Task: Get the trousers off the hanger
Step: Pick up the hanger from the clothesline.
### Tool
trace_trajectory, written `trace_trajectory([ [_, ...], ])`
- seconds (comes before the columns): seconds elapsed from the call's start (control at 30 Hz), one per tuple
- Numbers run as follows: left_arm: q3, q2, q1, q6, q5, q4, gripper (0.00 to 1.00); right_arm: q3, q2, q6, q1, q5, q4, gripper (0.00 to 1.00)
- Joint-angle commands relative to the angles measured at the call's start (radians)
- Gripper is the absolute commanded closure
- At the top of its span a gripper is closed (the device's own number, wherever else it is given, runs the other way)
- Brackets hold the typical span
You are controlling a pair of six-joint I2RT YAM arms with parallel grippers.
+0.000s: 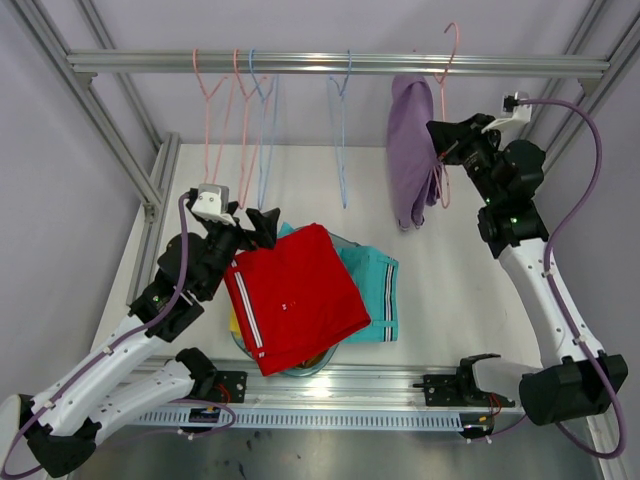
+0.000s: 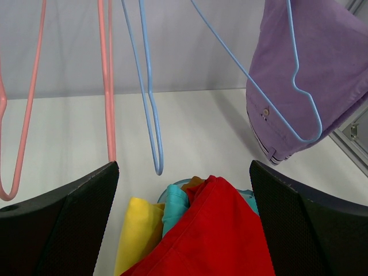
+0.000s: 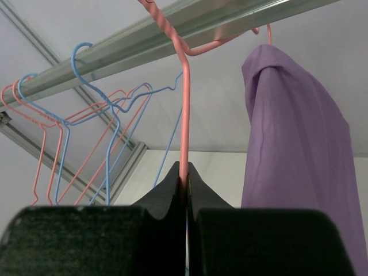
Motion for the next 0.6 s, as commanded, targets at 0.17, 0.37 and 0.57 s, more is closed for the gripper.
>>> trace_trajectory([
  [0.17,0.029,0.008,-0.002,0.0,0.025,0.012,0.01,-0.012,-0.204,-0.085,0.068,0.144,0.023,1.0],
  [0.37,0.03,0.016,-0.019,0.011,0.017,0.012,0.01,-0.165,-0.339,-0.116,0.125,0.295,-0.021,1.0],
  [0.57,0.035,0.039,-0.052,0.025,0.016,0.011,0.01,-0.35,-0.508,-0.105,0.162,0.421,-0.053,1.0],
])
